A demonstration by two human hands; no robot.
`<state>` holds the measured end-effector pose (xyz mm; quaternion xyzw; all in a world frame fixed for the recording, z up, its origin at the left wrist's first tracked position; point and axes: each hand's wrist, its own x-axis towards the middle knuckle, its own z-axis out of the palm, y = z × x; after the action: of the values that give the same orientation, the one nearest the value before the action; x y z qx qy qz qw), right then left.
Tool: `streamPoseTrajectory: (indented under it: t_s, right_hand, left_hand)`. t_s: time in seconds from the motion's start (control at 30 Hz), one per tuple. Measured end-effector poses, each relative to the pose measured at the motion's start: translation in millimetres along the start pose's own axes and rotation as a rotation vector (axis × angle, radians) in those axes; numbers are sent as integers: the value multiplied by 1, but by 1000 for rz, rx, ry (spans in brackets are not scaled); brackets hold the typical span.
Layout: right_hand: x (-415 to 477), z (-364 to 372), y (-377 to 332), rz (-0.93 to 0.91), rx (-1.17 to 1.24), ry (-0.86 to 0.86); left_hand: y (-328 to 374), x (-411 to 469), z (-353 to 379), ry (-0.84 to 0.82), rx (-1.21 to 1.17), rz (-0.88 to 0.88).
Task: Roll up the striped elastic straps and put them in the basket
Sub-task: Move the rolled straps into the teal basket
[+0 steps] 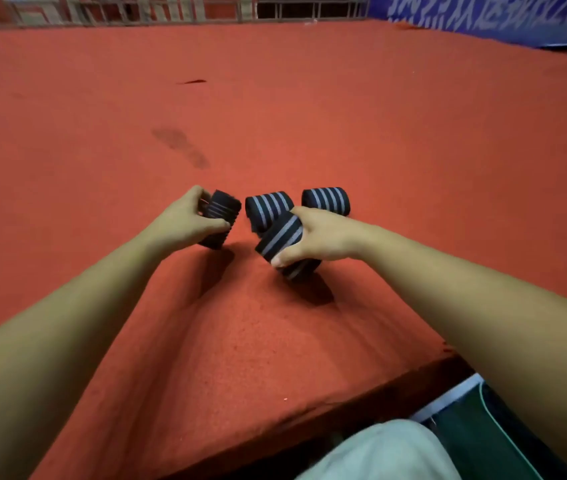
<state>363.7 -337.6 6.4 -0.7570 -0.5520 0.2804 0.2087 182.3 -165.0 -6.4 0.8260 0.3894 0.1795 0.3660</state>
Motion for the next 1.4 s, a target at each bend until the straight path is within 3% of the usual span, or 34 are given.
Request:
streamPoseTrajectory:
  t_s: [0.17,0.3,0.47,0.67,0.9,1.4]
  right_hand:
    - [-95,-9,33,20,513,91]
    - [-158,-16,69,116,670,275]
    - [-245,-28,130,266,721,458]
    - [-325,-22,188,404,612,606]
    - [-384,1,243,604,402,640]
    - [-424,68,309,858,174,352]
  left_hand:
    - [49,-48,27,-192,-236,155]
    - [94,-73,75,-311,-371,194]
    - [155,-102,151,-514,-325,311]
    - [207,-134,239,-738,-320,402]
    - [226,-154,323,-845,-141,489]
    - [209,-196,450,-1056,268,697]
